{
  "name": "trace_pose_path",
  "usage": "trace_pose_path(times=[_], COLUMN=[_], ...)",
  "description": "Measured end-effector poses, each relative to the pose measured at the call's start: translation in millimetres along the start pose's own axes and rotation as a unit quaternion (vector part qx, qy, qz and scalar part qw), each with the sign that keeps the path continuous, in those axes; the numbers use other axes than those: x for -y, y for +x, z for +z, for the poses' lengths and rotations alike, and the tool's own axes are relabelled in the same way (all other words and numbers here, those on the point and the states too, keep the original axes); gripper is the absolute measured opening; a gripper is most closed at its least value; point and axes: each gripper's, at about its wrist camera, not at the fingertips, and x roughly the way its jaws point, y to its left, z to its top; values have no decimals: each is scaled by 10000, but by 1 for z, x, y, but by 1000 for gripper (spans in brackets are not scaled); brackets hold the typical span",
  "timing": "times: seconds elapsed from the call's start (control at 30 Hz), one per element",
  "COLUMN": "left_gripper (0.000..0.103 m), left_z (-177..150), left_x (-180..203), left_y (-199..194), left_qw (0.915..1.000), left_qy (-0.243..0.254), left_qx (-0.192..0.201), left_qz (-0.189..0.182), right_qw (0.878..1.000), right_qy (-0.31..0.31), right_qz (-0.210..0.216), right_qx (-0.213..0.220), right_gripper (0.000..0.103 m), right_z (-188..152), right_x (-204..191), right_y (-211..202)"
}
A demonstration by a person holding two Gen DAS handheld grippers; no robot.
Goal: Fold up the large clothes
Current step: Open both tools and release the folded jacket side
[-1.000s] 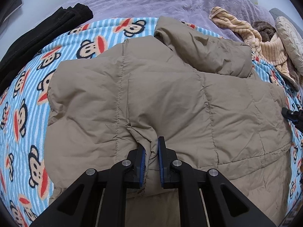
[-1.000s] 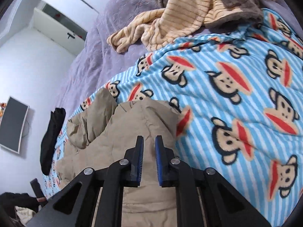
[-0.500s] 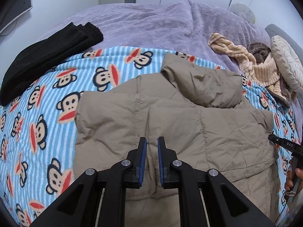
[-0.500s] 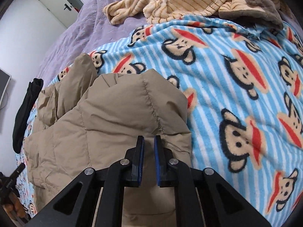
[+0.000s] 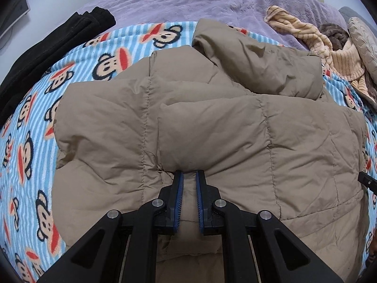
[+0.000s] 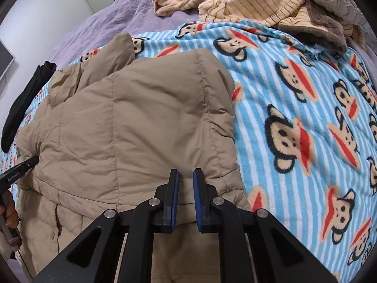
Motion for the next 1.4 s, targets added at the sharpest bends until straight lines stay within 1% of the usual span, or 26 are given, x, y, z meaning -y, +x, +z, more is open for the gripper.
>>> trace_pose_path(times=[0.1,0.2,0.27,0.3,0.33,0.37,0.4,0.53,0.77,1.0,1.07,1.1,1.13,1.2,1.33,1.4], left_gripper=[13,13,13,13,13,13,13,13,13,14,82,101,102,102,102,102], left_z=[-2,-8,-15,-19,-23,-29,-35,-59,-105,-144,-153,-156,-159,-164,-168,-167], left_x=[2,3,4,4,4,4,4,6,14,24,27,27,29,32,36,35], left_y=[-12,-26,-36,-41,-45,-51,-55,-73,-92,-124,-134,-141,-149,-157,-172,-179], left_qw=[10000,9999,9999,9998,9998,9997,9996,9990,9965,9947,9938,9933,9935,9940,9938,9946], left_qy=[11,16,4,-9,-28,-67,-110,-215,-414,-666,-766,-848,-877,-837,-796,-739], left_qx=[-19,-39,-80,-106,-136,-170,-188,-298,-687,-738,-739,-653,-516,-484,-428,-389], left_qz=[90,138,153,161,164,163,170,242,250,257,316,428,519,511,652,612], right_qw=[9998,9992,9986,9981,9974,9968,9960,9938,9907,9892,9889,9887,9885,9879,9864,9853], right_qy=[186,339,420,483,576,661,763,916,985,836,772,747,716,662,592,607], right_qz=[62,207,314,362,399,408,421,495,652,860,921,952,983,1043,1127,1157], right_qx=[-58,-38,-71,-94,-133,-169,-196,-379,-675,-848,-876,-884,-898,-939,-1037,-1100], right_gripper=[14,15,18,24,38,46,58,59,62,65,66,66,67,68,68,68], right_z=[0,-2,-6,-9,-14,-18,-25,-48,-81,-99,-102,-103,-106,-109,-119,-124], right_x=[4,9,15,17,21,24,27,32,36,34,33,33,32,31,29,27], right_y=[-2,-19,-31,-35,-40,-44,-50,-63,-83,-105,-112,-115,-118,-124,-132,-134])
